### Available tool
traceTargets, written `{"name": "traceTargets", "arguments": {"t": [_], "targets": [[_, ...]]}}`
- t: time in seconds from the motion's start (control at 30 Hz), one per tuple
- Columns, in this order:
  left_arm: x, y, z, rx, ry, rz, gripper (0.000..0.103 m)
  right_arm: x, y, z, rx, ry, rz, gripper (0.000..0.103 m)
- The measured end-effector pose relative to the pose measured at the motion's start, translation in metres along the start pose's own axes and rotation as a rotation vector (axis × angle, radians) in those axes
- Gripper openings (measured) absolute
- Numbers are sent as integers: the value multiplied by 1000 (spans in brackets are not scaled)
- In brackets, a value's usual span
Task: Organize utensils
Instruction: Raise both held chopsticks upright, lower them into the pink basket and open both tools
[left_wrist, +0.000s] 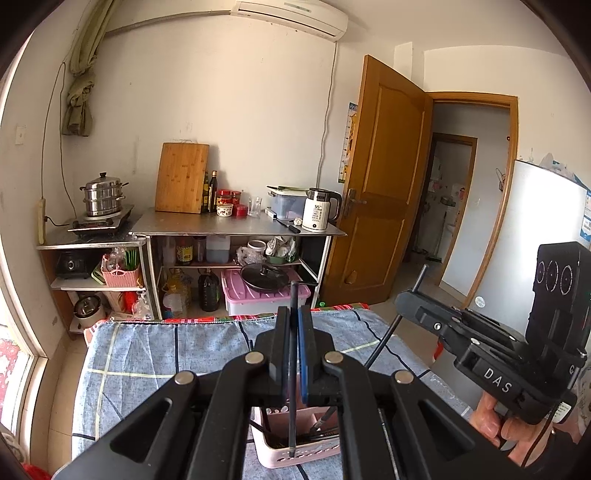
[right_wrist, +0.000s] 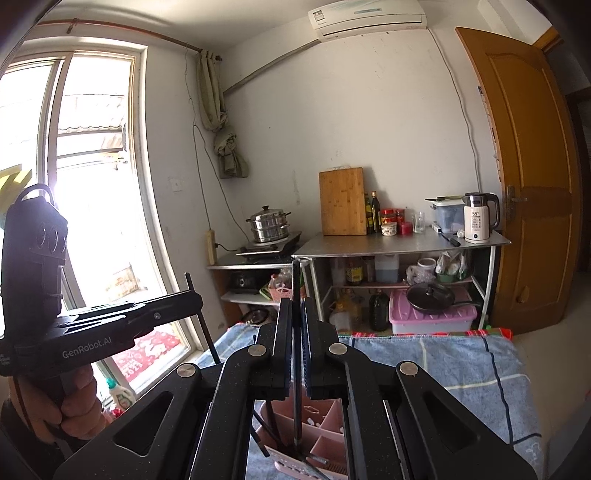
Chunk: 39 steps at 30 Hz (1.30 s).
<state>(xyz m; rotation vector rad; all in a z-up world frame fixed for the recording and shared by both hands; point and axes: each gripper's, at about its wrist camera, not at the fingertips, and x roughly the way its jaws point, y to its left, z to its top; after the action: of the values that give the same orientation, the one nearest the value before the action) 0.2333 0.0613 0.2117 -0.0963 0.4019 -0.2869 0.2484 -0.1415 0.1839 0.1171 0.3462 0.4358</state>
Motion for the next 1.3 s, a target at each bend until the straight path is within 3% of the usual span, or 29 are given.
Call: {"name": "traceTargets", "arguments": {"t": [0.2,0.37,0.8,1.03,1.07,1.17,1.3], "targets": [[3,9,13,-42,3,-20,4,12,-12,-10,21,39,-19,4],[-1,3,23,-9,-26,-13,4,14,-15,-12,24,49,-23,4],[47,12,-35,-49,154,-17,5,31,-22,-44,29,170,-16,5],[48,16,-45,-71,175,9,6,25,-23,-52,10,209,-18,9],[47,16,-46,-74,177,16,8,20,-23,-52,9,202,-17,15],[40,17,-49,-77,166,33,26,6,-24,-49,7,182,-20,17],[26,14,-53,-71,140,40,33,-16,-27,-47,9,152,-22,17]]}}
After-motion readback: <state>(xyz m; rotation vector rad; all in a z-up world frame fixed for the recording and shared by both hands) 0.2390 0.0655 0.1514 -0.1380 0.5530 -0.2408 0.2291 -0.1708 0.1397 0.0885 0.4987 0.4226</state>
